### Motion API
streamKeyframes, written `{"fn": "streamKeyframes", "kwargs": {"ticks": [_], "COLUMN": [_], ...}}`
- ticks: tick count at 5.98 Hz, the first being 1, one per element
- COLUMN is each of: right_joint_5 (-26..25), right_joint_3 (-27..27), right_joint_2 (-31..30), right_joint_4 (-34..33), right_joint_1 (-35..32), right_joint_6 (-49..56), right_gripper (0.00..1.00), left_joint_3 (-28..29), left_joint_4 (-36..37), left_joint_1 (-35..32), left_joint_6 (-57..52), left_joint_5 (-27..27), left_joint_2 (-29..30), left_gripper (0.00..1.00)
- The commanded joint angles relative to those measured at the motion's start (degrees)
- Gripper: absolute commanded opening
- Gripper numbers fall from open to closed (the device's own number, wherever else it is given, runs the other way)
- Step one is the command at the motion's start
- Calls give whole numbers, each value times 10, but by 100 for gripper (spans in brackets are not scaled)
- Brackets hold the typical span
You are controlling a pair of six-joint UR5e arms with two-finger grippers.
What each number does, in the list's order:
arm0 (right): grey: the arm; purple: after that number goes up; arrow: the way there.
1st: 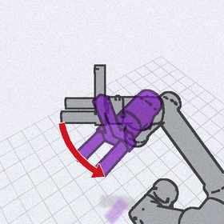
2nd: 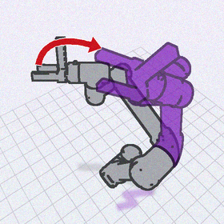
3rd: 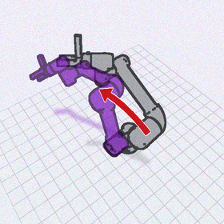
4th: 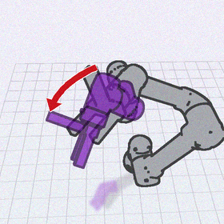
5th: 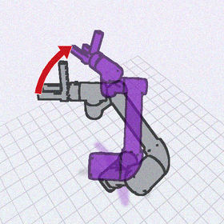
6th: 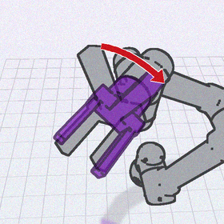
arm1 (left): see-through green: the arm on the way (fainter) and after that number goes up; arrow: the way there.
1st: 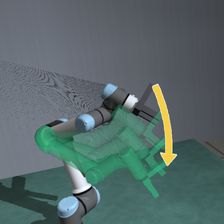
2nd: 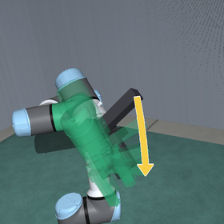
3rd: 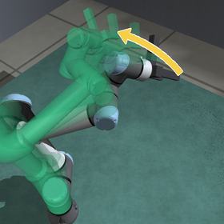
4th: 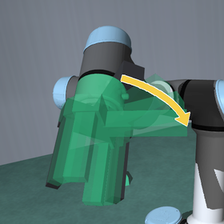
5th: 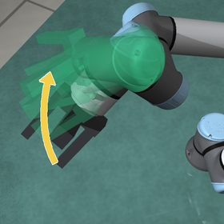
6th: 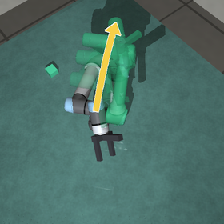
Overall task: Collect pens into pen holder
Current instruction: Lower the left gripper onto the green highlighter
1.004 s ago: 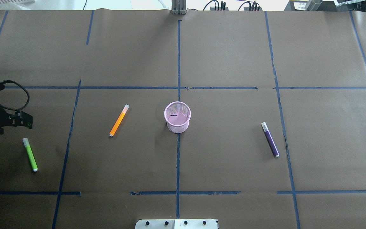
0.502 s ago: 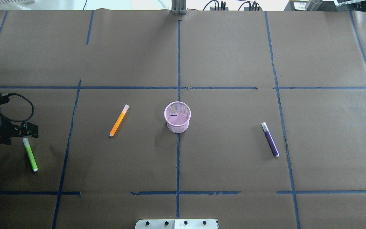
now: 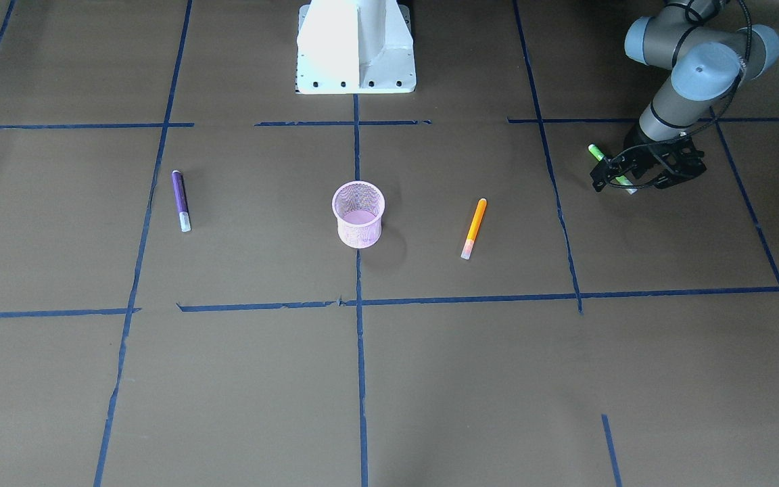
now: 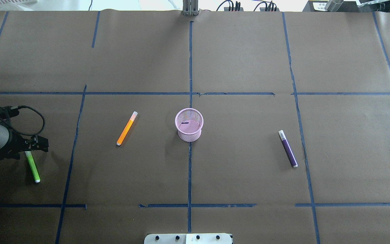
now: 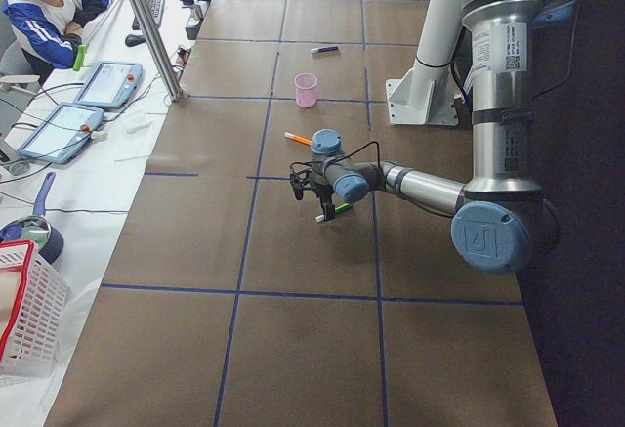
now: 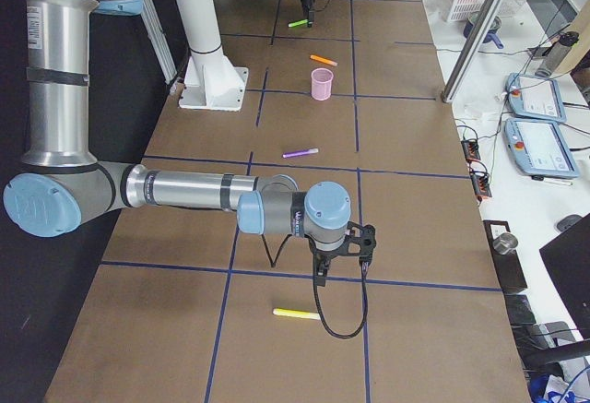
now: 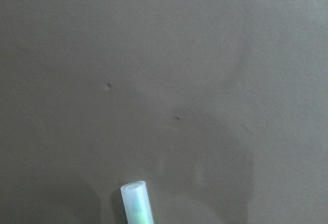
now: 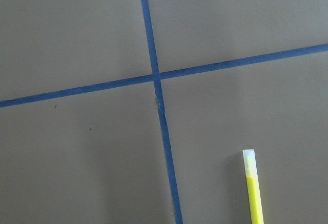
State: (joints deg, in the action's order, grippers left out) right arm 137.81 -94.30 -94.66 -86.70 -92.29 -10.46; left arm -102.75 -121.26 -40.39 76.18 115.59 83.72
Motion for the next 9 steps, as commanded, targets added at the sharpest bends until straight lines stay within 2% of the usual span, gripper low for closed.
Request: {"fn": "streamKeyframes", "kwargs": {"ticks": [1, 3, 4, 5, 6, 7, 8, 9], "right_joint_5": [0, 0, 0, 0, 0, -1, -1, -2], "right_joint_3": [0, 0, 0, 0, 0, 1, 1, 1], "right_joint_2": [0, 0, 2, 4, 5, 5, 5, 5], "right_joint_4": [0, 0, 0, 0, 0, 0, 0, 0], "right_joint_1": [0, 0, 0, 0, 0, 0, 0, 0], "right_joint_6": [0, 0, 0, 0, 0, 0, 0, 0], "right_gripper": [100, 100, 100, 100, 100, 100, 100, 100], "left_joint_3": [-3, -2, -3, 0, 8, 9, 2, -4], "left_joint_4": [-2, -2, -2, -4, -37, -60, -60, -58], "left_joint_1": [-1, -1, -2, -2, -3, -2, -3, -5], "left_joint_6": [-1, -2, -4, -10, -15, -15, -15, -16], "left_joint_5": [2, -2, -3, -3, -2, -2, 10, 26], "left_joint_2": [-7, -9, -10, -10, -18, -34, -35, -35], "left_gripper": [100, 79, 73, 71, 69, 63, 43, 38]}}
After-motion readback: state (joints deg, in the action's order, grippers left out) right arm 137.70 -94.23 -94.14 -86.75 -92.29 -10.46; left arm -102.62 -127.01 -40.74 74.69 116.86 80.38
